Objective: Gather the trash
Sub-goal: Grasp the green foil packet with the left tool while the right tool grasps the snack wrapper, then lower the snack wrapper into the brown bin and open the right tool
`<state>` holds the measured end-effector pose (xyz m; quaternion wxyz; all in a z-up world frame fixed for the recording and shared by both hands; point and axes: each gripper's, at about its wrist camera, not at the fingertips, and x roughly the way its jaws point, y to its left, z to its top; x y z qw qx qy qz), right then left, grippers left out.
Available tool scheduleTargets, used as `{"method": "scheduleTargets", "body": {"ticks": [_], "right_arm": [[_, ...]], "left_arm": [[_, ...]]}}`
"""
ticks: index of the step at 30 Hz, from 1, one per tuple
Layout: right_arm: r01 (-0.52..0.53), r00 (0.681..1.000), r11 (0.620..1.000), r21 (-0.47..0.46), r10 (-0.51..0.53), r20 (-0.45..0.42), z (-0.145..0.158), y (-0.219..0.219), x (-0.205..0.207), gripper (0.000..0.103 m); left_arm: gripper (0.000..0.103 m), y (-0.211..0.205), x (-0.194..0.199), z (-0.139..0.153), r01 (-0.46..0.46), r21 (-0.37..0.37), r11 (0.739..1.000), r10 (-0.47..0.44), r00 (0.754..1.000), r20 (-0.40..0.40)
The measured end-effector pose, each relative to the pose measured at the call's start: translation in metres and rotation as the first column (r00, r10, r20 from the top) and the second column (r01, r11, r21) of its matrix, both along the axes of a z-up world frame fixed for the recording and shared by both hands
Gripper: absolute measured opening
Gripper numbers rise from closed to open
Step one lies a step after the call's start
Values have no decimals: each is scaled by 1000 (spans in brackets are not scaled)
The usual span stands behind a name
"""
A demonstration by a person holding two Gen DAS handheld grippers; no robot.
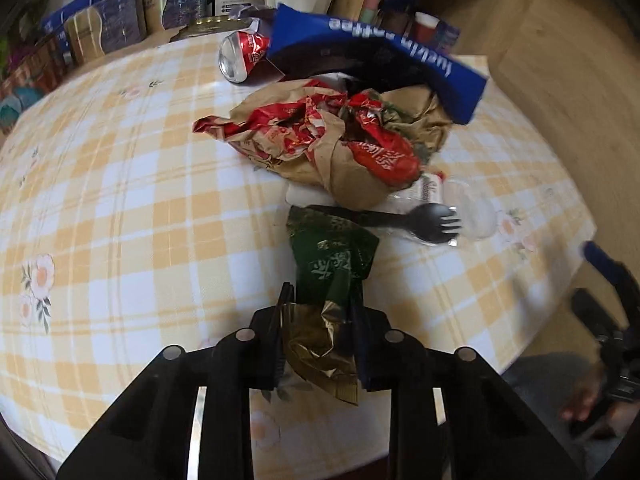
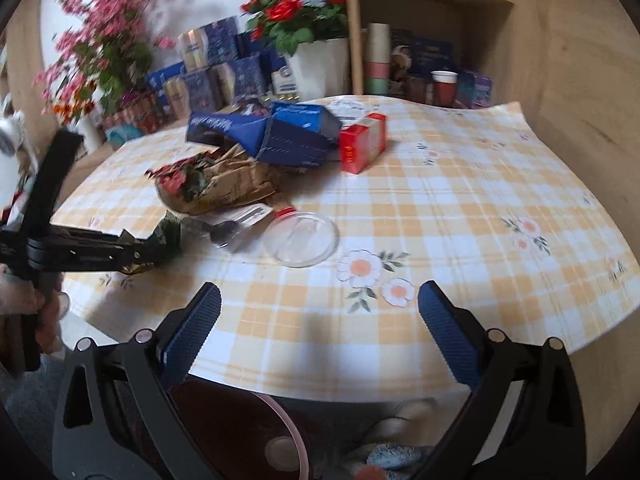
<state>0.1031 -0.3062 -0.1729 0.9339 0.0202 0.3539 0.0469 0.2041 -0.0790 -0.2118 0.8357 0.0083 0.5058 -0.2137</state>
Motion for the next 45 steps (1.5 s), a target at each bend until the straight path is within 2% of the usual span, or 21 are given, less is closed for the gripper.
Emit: {"method": "scheduleTargets", "body": {"ticks": [2, 5, 10, 16, 22, 23, 24, 25, 26, 28, 31, 34, 37, 41, 45], "right_arm": [[-38, 999, 999, -33, 39, 14, 2, 10, 4, 97], [-112, 992, 989, -100, 117, 44, 7, 35, 14, 97], [-200, 975, 970, -137, 211, 74, 11, 81, 46, 97], [-204, 971, 959, -196, 224, 89, 7, 133, 88, 97], [-161, 984, 904, -396, 179, 11, -16, 173, 123, 96], [-156, 985, 889, -431, 172, -1, -20, 176, 125, 91], [-142, 987, 876, -460, 163, 8, -22, 178, 124, 75], [-135, 987, 871, -472, 162, 17, -21, 178, 123, 69], [-145, 985, 878, -455, 171, 16, -18, 176, 121, 66], [-162, 980, 892, -421, 195, 37, -10, 173, 114, 47], [-191, 971, 905, -381, 232, 65, 2, 170, 105, 47], [-220, 962, 936, -273, 255, 96, 20, 163, 97, 46], [-264, 953, 962, -72, 272, 133, 41, 151, 90, 45], [-299, 946, 949, 100, 281, 164, 59, 144, 84, 45], [-304, 944, 935, 181, 269, 194, 73, 142, 75, 45]], "left_arm": [[24, 14, -11, 5, -7, -42, 999, 7, 1000, 18], [24, 34, -23, 14, -44, -54, 998, 48, 997, 57], [24, 87, -43, 28, -199, -127, 972, 210, 975, 78], [24, 133, -66, 36, -306, -162, 938, 321, 944, 76], [24, 156, -74, 36, -336, -181, 924, 355, 931, 81], [24, 159, -75, 36, -339, -185, 922, 359, 930, 82], [24, 160, -75, 36, -342, -189, 920, 362, 928, 83], [24, 162, -76, 35, -344, -197, 918, 366, 927, 86], [24, 163, -78, 35, -345, -203, 916, 368, 926, 89], [24, 164, -80, 35, -345, -210, 915, 370, 924, 93], [24, 164, -81, 34, -348, -222, 911, 374, 923, 89], [24, 165, -84, 34, -349, -229, 909, 377, 922, 92], [24, 164, -86, 37, -348, -235, 908, 378, 920, 99], [24, 163, -89, 41, -348, -236, 907, 381, 918, 110], [24, 161, -92, 47, -345, -238, 908, 381, 916, 123]]}}
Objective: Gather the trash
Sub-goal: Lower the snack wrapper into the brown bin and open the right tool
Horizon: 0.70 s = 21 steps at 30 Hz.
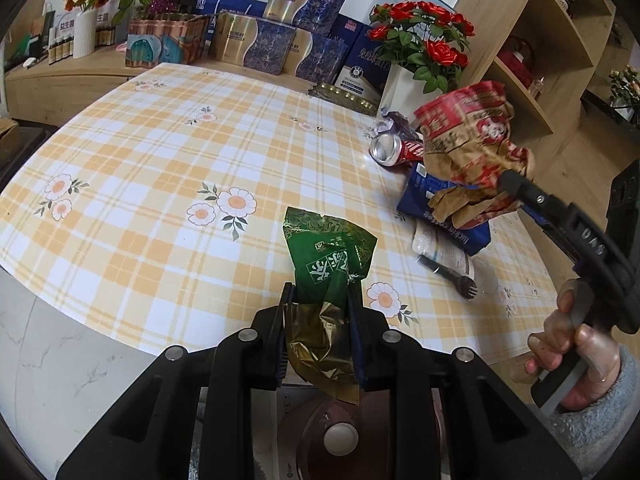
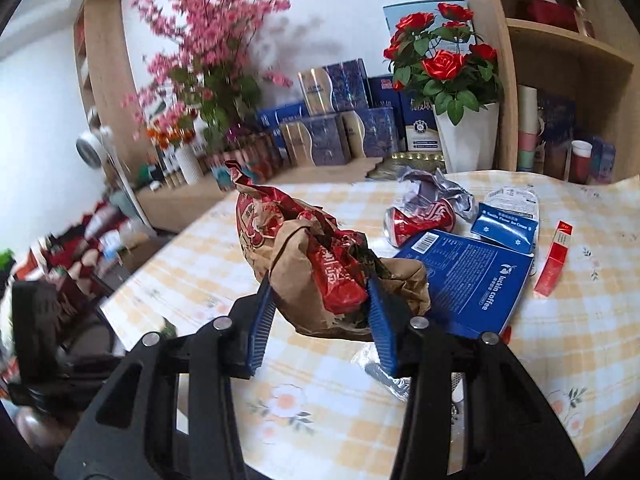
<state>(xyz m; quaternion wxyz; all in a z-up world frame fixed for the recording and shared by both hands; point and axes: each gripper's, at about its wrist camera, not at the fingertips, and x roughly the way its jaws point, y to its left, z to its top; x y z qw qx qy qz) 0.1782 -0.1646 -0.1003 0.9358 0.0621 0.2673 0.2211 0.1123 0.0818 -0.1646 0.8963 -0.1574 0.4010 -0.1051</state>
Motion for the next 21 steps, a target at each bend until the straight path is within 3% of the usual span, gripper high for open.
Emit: {"method": "scheduleTargets", "body": {"ticks": [8, 13, 21], "right_arm": [[25, 999, 997, 78, -28, 41, 27, -23, -33, 45], [63, 998, 992, 109, -66, 23, 33, -49, -68, 45], [103, 992, 991, 81, -96, -84, 2, -78, -158, 45]], "left_arm": [[24, -8, -16, 16, 37, 6, 999, -37, 999, 34], [24, -22, -40, 26, 113, 9, 994, -113, 989, 94], [24, -39, -85, 21, 217, 24, 976, -218, 968, 126]]}}
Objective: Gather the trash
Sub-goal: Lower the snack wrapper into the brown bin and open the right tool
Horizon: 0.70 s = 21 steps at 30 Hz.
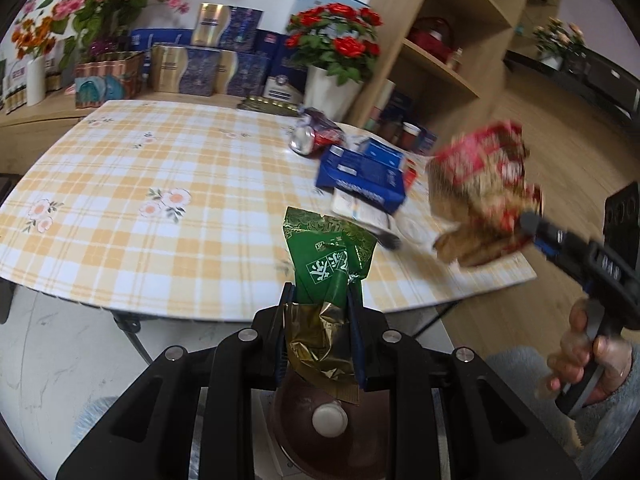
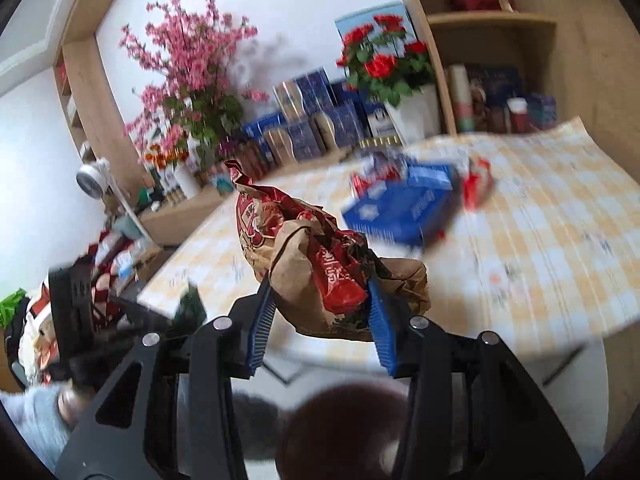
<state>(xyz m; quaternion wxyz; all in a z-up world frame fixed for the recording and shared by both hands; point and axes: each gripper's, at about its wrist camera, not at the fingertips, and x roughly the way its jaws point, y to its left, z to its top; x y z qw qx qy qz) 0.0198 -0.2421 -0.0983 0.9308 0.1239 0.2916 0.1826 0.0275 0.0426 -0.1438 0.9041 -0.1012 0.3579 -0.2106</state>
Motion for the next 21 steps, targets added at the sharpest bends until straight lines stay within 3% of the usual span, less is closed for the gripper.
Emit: {"method": "scheduleTargets", "body": {"ticks": [6, 13, 21], "right_arm": [[1, 987, 999, 32, 4, -163, -46, -10, -40, 45], [-18, 930, 996, 86, 48, -365, -87, -5, -29, 45], [60, 794, 982, 180, 63, -605, -151, -8, -8, 46]], "left_arm": [[24, -11, -16, -8, 36, 4, 999, -36, 999, 16], [25, -9, -26, -20, 12, -1, 1000, -12, 1000, 5], [25, -2, -17, -33, -6, -37, 999, 4, 999, -41]]}}
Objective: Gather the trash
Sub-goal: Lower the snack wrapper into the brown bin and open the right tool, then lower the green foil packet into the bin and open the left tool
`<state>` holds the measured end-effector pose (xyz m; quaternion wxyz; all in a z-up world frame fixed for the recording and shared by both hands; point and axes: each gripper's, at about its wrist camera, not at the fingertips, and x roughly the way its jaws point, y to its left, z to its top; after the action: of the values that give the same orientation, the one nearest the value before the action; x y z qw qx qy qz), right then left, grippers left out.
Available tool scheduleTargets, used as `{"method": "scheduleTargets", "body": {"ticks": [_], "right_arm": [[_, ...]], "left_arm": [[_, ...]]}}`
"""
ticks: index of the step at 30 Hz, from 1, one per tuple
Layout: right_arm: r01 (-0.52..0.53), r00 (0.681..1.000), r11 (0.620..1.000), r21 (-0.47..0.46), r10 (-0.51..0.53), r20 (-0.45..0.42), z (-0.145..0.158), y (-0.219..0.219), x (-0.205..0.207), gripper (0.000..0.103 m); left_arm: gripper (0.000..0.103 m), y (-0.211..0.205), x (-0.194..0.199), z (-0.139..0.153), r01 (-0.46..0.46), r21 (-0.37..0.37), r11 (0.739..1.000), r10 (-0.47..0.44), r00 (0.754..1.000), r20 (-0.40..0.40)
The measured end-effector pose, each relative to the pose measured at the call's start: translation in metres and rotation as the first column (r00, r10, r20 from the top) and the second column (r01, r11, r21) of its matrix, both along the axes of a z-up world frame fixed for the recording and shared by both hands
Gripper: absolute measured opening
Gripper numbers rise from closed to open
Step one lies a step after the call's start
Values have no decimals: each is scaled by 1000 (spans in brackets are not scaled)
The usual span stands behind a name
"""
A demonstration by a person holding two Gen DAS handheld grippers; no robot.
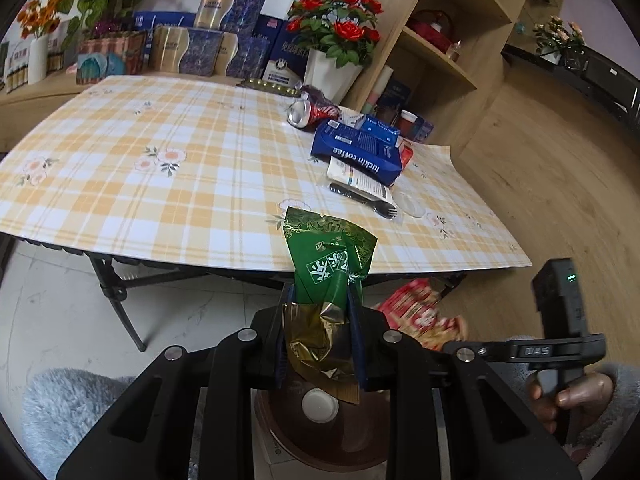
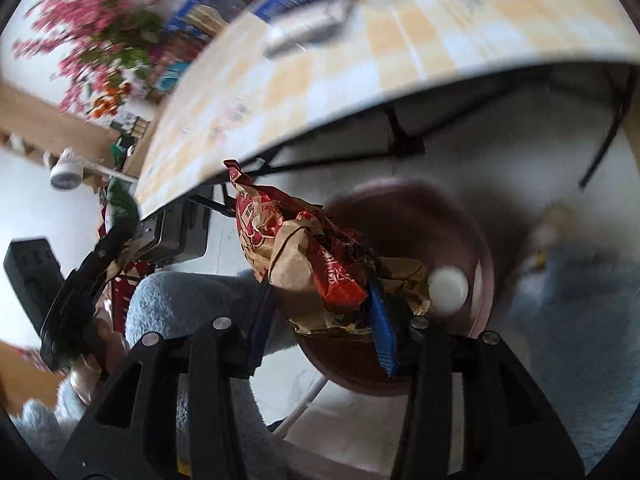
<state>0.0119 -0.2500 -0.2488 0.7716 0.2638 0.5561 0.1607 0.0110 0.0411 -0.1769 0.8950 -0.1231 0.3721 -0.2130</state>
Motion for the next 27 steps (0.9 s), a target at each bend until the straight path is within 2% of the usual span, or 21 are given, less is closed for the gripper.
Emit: {"method": "scheduleTargets", "body": {"ticks": [2, 5, 13, 16, 17, 18, 19, 20, 22, 24, 27], "right_arm": [[22, 998, 1000, 12, -21, -58, -14, -2, 1, 46], [42, 994, 999, 12, -40, -97, -23, -3, 5, 46], [80, 985, 996, 29, -74, -156, -36, 2, 14, 48], [81, 980, 996, 41, -72, -186, -43, 3, 19, 51], [78, 979, 996, 54, -66, -195, -45, 3, 20, 55], [75, 977, 995, 69, -59, -206, -47, 3, 20, 66], [74, 975, 994, 81, -55, -215, -49, 4, 20, 72], [72, 975, 994, 85, -52, -216, -50, 4, 21, 76], [71, 976, 994, 78, -54, -209, -48, 4, 21, 77], [81, 981, 995, 66, -67, -183, -42, 0, 22, 84], [76, 993, 997, -2, -76, -91, -24, -6, 22, 96]], "left_arm": [[25, -1, 2, -2, 3, -5, 1000, -3, 1000, -3], [25, -5, 3, -5, 14, -2, 1000, -14, 1000, -9], [25, -17, 6, -9, 53, 26, 998, -53, 998, -18], [25, -17, 6, -10, 54, 25, 998, -54, 998, -20], [25, -17, 6, -10, 53, 24, 998, -53, 998, -19], [25, -17, 6, -10, 54, 24, 998, -54, 998, -19], [25, -18, 6, -10, 53, 23, 998, -52, 998, -20], [25, -18, 7, -11, 52, 23, 998, -51, 998, -22], [25, -18, 8, -11, 53, 25, 998, -52, 998, -26], [25, -18, 8, -12, 54, 28, 998, -53, 998, -29], [25, -20, 8, -13, 59, 36, 998, -58, 998, -35]]}}
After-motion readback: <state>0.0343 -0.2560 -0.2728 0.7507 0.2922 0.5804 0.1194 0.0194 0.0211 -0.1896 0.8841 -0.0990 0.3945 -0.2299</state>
